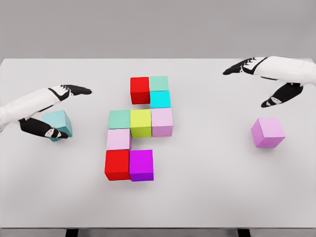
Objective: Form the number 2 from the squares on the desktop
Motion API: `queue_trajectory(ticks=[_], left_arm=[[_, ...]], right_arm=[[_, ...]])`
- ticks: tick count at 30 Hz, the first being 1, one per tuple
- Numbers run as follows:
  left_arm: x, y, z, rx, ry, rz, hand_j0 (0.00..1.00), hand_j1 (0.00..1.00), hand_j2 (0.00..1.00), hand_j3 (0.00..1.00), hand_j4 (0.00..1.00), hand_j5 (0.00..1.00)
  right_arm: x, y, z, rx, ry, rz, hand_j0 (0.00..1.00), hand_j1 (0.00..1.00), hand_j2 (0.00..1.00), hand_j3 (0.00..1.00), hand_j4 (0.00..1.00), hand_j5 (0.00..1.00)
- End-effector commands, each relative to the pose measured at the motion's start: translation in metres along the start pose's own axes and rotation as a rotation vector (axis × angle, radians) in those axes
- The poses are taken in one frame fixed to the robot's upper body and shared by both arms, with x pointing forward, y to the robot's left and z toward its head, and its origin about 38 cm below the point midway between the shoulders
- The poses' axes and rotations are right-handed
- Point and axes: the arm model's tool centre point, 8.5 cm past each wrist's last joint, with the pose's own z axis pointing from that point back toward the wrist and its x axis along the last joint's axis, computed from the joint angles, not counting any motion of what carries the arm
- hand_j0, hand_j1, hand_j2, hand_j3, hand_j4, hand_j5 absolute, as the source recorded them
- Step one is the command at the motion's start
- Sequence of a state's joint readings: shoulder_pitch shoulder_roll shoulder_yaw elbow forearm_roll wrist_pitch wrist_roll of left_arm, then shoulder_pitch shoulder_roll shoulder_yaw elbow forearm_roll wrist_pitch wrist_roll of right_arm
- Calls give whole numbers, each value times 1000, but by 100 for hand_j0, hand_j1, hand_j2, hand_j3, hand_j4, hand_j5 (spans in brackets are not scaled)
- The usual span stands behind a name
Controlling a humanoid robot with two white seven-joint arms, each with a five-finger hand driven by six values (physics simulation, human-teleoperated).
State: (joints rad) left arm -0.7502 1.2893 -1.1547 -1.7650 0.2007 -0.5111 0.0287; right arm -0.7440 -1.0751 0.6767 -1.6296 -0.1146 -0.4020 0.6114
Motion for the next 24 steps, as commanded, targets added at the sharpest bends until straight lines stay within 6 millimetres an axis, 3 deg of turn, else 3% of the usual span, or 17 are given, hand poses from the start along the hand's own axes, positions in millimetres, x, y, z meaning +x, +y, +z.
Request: queue_trajectory(ticks=[1, 6, 12, 17, 21, 24], left_arm=[[-11, 4, 10, -8, 108, -4, 100, 100, 100, 100, 100, 100], [-19, -4, 10, -120, 188, 6, 100, 100, 100, 100, 100, 100], [-25, -1, 18, -335, 303, 147, 100, 100, 100, 100, 100, 100], [-19, 14, 14, -297, 273, 119, 100, 100, 100, 100, 100, 100], [-15, 27, 10, -256, 253, 94, 100, 100, 100, 100, 100, 100], [-18, 26, 6, -211, 271, 93, 100, 100, 100, 100, 100, 100]], right_arm=[[-9, -1, 4, -21, 67, -123, 100, 100, 100, 100, 100, 100], [-23, 5, 25, -23, 171, -308, 100, 100, 100, 100, 100, 100], [-26, 14, 31, 15, 262, -355, 100, 100, 100, 100, 100, 100], [-28, 14, 38, 24, 295, -353, 100, 100, 100, 100, 100, 100], [-33, 30, 34, 69, 339, -396, 100, 100, 100, 100, 100, 100], [-38, 38, 34, 89, 393, -438, 100, 100, 100, 100, 100, 100]])
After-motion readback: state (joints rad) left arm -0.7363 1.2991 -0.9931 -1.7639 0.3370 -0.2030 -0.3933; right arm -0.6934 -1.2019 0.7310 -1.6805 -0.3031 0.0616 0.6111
